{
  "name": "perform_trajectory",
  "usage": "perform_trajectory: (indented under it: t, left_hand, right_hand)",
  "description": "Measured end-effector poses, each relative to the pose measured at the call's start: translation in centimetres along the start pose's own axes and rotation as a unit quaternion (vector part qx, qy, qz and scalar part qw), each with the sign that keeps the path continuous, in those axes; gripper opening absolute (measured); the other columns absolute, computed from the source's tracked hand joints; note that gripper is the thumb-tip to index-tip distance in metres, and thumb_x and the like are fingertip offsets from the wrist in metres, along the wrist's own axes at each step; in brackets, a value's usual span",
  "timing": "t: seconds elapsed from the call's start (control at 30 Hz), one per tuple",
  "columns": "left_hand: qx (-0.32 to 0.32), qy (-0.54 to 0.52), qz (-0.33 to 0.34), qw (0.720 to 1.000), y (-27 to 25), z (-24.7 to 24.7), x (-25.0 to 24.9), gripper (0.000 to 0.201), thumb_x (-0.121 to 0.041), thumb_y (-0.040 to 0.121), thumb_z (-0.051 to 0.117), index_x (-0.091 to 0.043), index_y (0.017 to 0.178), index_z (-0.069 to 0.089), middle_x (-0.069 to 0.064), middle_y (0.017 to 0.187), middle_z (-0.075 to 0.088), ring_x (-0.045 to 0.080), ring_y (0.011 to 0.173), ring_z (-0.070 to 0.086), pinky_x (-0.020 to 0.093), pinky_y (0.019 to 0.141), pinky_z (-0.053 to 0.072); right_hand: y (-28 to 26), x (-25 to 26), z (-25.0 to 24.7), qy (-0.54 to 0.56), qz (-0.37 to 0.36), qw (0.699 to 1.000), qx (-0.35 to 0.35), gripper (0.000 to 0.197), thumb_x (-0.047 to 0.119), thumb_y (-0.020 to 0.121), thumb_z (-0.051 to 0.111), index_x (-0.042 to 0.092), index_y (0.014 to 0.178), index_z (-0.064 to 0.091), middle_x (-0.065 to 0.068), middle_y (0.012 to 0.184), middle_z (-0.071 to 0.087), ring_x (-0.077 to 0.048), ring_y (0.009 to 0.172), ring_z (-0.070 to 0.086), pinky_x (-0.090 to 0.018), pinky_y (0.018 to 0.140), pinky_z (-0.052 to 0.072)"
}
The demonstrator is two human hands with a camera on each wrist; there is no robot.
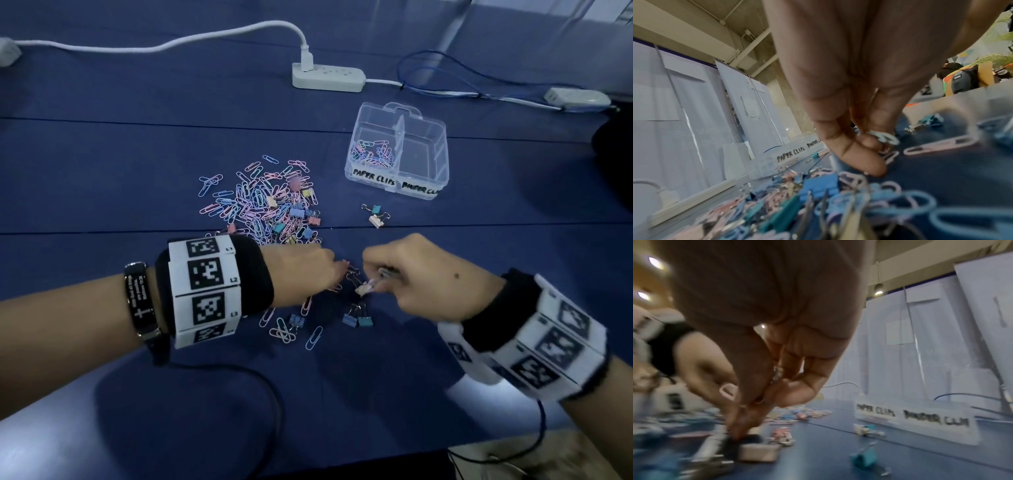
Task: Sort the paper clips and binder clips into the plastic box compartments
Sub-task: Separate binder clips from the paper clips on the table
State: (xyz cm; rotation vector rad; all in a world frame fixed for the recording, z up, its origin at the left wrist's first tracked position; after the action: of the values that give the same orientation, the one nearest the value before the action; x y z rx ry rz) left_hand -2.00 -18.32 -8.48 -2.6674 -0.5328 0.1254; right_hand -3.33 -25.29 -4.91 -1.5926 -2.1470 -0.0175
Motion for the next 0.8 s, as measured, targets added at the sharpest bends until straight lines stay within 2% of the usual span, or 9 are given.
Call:
perform_trajectory:
  t: [0.1, 0.17, 0.23, 0.33, 0.4, 0.43, 0.57, 0.7, 0.8]
  left_hand:
    - [0.001, -0.042, -0.007, 0.999, -0.1, -0.3, 0.8, 0.034, 0.001, 0.091, 0.039, -0.007, 0.123, 0.042, 0.012, 0.116, 0.051, 0.028, 0.108, 0.052, 0.036, 0.093, 0.044]
    - [-0.008, -0.097, -0.011, 0.995, -0.5, -0.8, 1.5, 0.028, -0.003, 0.093, 0.042, -0.011, 0.119, 0.048, 0.008, 0.118, 0.051, 0.023, 0.109, 0.052, 0.034, 0.094, 0.043]
    - [-0.022, -0.148, -0.008, 0.989, -1.1, -1.3, 2.0, 0.021, -0.007, 0.094, 0.043, -0.01, 0.113, 0.054, 0.004, 0.113, 0.05, 0.018, 0.106, 0.051, 0.029, 0.094, 0.041]
    - [-0.041, -0.186, -0.001, 0.982, -1.8, -1.8, 2.8, 0.017, -0.011, 0.094, 0.044, -0.009, 0.104, 0.058, -0.005, 0.099, 0.043, 0.01, 0.092, 0.046, 0.021, 0.09, 0.04]
    - [-0.04, -0.193, 0.007, 0.98, -2.0, -1.6, 2.9, 0.017, -0.011, 0.094, 0.046, -0.007, 0.102, 0.06, -0.007, 0.095, 0.045, 0.004, 0.087, 0.043, 0.007, 0.076, 0.035]
    - [-0.038, -0.194, 0.014, 0.98, -2.0, -1.4, 2.7, 0.017, -0.01, 0.093, 0.047, -0.007, 0.101, 0.062, -0.006, 0.094, 0.049, 0.005, 0.086, 0.045, 0.006, 0.073, 0.033]
    - [-0.034, -0.18, 0.048, 0.982, -1.9, -0.7, 1.5, 0.019, -0.007, 0.091, 0.051, -0.005, 0.104, 0.064, 0.007, 0.107, 0.061, 0.021, 0.101, 0.056, 0.018, 0.081, 0.036]
    - [-0.005, -0.162, 0.057, 0.985, -2.0, 0.5, 0.7, 0.025, -0.004, 0.09, 0.048, -0.006, 0.11, 0.063, 0.005, 0.12, 0.053, 0.019, 0.104, 0.055, 0.02, 0.087, 0.039]
    - [-0.008, -0.176, 0.055, 0.983, -2.3, 0.8, 0.9, 0.019, -0.006, 0.089, 0.052, -0.006, 0.102, 0.067, 0.003, 0.12, 0.055, 0.018, 0.101, 0.057, 0.018, 0.081, 0.036]
  right_hand:
    - [-1.7, 3.5, 1.8, 0.035, -0.063, 0.996, 0.043, 0.014, 0.004, 0.082, 0.056, 0.018, 0.083, 0.058, 0.004, 0.07, 0.056, -0.011, 0.065, 0.048, -0.026, 0.062, 0.04]
    - [-2.1, 5.0, 3.3, 0.028, -0.082, 0.993, 0.075, 0.029, 0.005, 0.086, 0.051, 0.021, 0.108, 0.06, 0.0, 0.096, 0.063, -0.014, 0.089, 0.053, -0.029, 0.078, 0.044]
    - [-2.1, 5.9, 4.5, -0.003, -0.091, 0.991, 0.093, 0.036, 0.004, 0.089, 0.046, 0.019, 0.119, 0.056, -0.002, 0.106, 0.059, -0.019, 0.1, 0.052, -0.036, 0.085, 0.044]
    - [-1.5, 6.5, 5.3, -0.065, -0.105, 0.988, 0.098, 0.025, 0.003, 0.089, 0.042, 0.011, 0.106, 0.059, -0.003, 0.097, 0.052, -0.024, 0.095, 0.051, -0.039, 0.077, 0.045]
    - [-1.0, 6.8, 5.8, -0.105, -0.115, 0.982, 0.104, 0.017, 0.0, 0.087, 0.043, 0.006, 0.093, 0.057, -0.002, 0.086, 0.044, -0.026, 0.09, 0.051, -0.036, 0.067, 0.04]
    - [-0.7, 6.9, 6.0, -0.121, -0.116, 0.98, 0.108, 0.015, 0.0, 0.086, 0.043, 0.005, 0.089, 0.056, -0.002, 0.084, 0.041, -0.028, 0.088, 0.052, -0.034, 0.064, 0.036]
    - [-0.2, 6.9, 6.1, -0.133, -0.105, 0.977, 0.128, 0.008, 0.0, 0.086, 0.046, 0.007, 0.083, 0.05, -0.01, 0.093, 0.052, -0.032, 0.084, 0.053, -0.034, 0.062, 0.034]
    - [-0.2, 6.8, 6.2, -0.103, -0.088, 0.978, 0.161, 0.021, -0.001, 0.082, 0.049, 0.013, 0.078, 0.034, -0.005, 0.088, 0.04, -0.026, 0.077, 0.041, -0.033, 0.063, 0.033]
    - [-0.7, 6.6, 6.4, -0.12, -0.08, 0.975, 0.172, 0.021, 0.001, 0.08, 0.049, 0.012, 0.079, 0.032, -0.003, 0.088, 0.036, -0.028, 0.084, 0.046, -0.033, 0.063, 0.033]
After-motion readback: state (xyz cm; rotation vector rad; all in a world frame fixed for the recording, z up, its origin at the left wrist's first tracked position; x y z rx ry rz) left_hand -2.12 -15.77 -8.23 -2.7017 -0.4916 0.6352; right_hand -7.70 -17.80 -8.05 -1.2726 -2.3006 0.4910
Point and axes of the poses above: each hand's wrist, its own y-axis towards the middle knuckle, its own z-axis out of the palm, x = y × z, the point moved 8 cm from there along y, towards the middle knuckle
